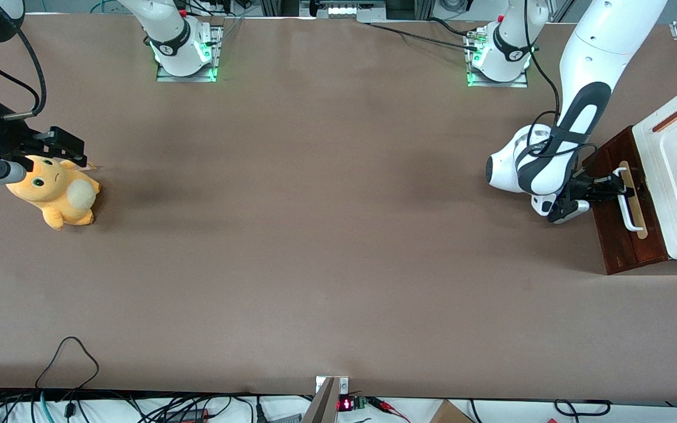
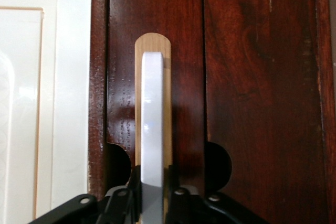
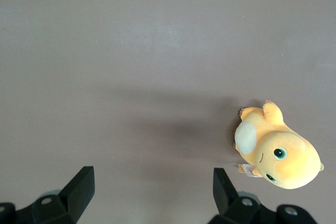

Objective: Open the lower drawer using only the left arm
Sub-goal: 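Close the left gripper around the white bar handle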

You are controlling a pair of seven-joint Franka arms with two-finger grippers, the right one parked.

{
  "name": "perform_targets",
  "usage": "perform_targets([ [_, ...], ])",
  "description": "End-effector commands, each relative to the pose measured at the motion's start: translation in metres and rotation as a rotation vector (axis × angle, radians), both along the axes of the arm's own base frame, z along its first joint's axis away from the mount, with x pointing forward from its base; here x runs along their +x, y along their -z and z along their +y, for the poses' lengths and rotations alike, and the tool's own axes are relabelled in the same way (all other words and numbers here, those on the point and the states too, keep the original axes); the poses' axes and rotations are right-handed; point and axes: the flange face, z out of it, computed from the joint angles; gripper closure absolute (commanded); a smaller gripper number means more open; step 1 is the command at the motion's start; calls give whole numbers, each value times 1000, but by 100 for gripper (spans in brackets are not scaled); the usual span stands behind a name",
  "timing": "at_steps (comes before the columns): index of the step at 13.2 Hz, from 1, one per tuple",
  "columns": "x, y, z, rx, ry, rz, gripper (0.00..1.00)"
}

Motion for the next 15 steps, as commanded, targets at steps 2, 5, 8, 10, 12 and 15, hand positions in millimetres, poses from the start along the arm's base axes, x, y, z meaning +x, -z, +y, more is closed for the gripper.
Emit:
perform_targets([
  [2, 5, 1, 8, 4, 10, -13, 95],
  [5, 5, 1, 8, 4, 8, -16, 100],
  [8, 7, -2, 7, 3, 9, -22, 100],
  [10, 8, -2, -5, -4, 24, -21, 100],
  [12, 10, -2, -27, -25, 53, -17, 100],
  [15, 4, 0, -82, -92, 75, -10, 100],
])
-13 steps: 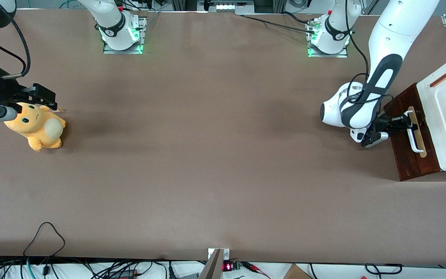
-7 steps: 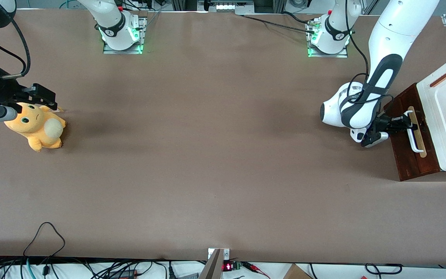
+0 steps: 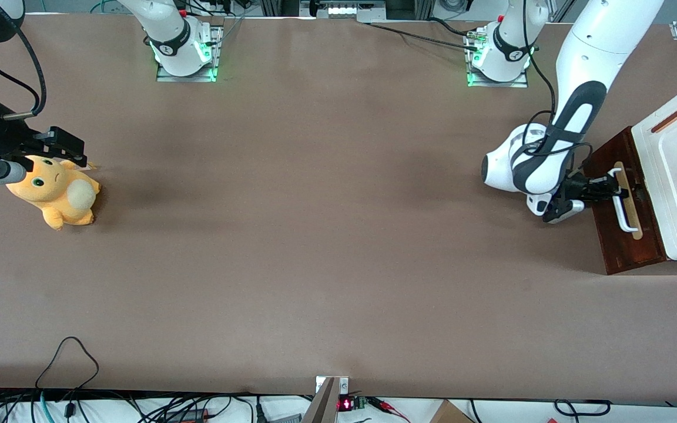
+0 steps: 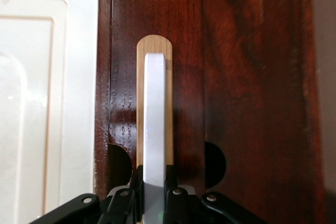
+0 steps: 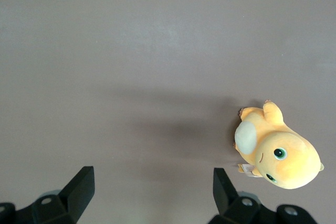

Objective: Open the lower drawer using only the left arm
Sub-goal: 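Pull the handle with the left gripper, sliding the drawer out of the cabinet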

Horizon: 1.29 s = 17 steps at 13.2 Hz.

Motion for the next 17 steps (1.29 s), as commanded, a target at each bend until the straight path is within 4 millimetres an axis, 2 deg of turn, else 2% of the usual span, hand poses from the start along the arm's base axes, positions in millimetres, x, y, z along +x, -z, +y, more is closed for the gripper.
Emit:
perform_targets([
  [1, 5, -3, -73, -85, 63, -15, 99],
  [3, 1, -5, -102, -108, 78, -18, 97],
  [4, -1, -5, -108, -114, 79, -17, 97],
  [6, -2, -5, -107, -113, 77, -13, 94],
  [8, -3, -3, -105, -112, 71, -7, 86],
  [9, -3, -3, -102, -110, 66, -3, 61],
  [10, -1, -4, -101, -109, 64, 1, 12],
  [11, 0, -6, -99, -110, 62, 0, 0],
  [13, 2, -11, -101, -116, 63, -13, 0],
  [15, 11, -24, -108, -172, 8, -43, 0],
  [17, 18, -48, -135, -263, -44, -79, 0],
])
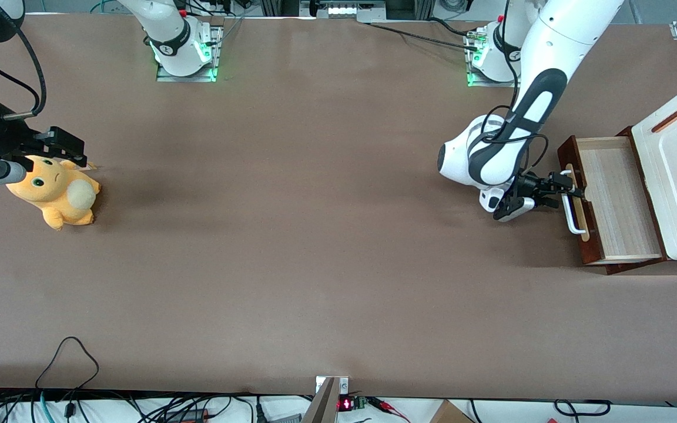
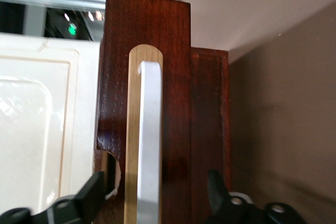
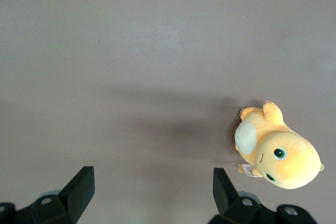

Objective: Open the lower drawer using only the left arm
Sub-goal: 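Pull the handle with the left gripper, sliding the drawer out of the cabinet, then open the left gripper and lift it away from the handle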

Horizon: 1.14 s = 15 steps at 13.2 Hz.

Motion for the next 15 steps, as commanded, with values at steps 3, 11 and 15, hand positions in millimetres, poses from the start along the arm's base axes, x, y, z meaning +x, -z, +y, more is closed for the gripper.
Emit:
perform_targets([
  [3, 45, -87, -47, -229, -123, 19, 0],
  [11, 109, -263, -18, -809, -241, 213, 0],
  [15, 106, -333, 23, -1083, -173, 280, 0],
])
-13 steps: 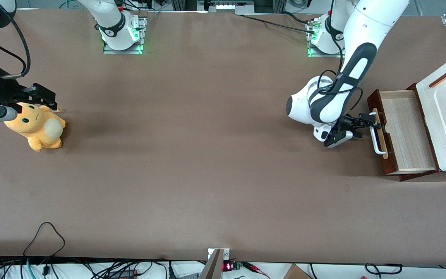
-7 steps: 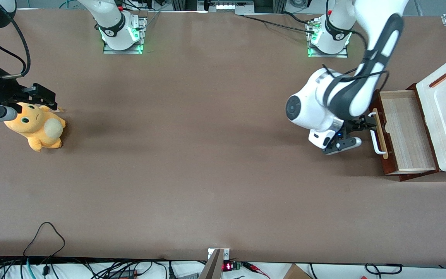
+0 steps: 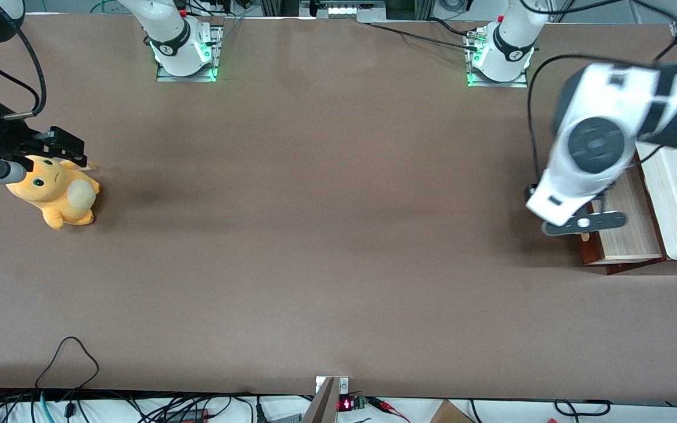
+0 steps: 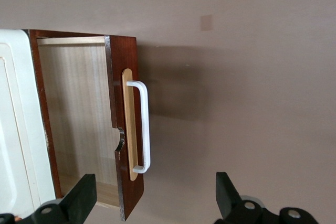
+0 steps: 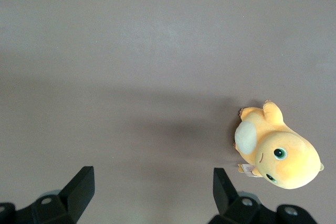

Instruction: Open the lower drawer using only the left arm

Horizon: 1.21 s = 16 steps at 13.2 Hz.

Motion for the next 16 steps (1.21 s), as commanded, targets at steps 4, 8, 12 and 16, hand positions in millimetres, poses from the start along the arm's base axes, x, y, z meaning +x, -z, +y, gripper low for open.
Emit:
perform_targets([
  [4, -19, -55, 39, -267, 17, -25, 0],
  [8, -30, -59, 43, -302, 14, -24, 0],
  [12, -35, -65, 44, -303, 15, -31, 0],
  [16, -37, -68, 44, -301, 11, -29, 0],
])
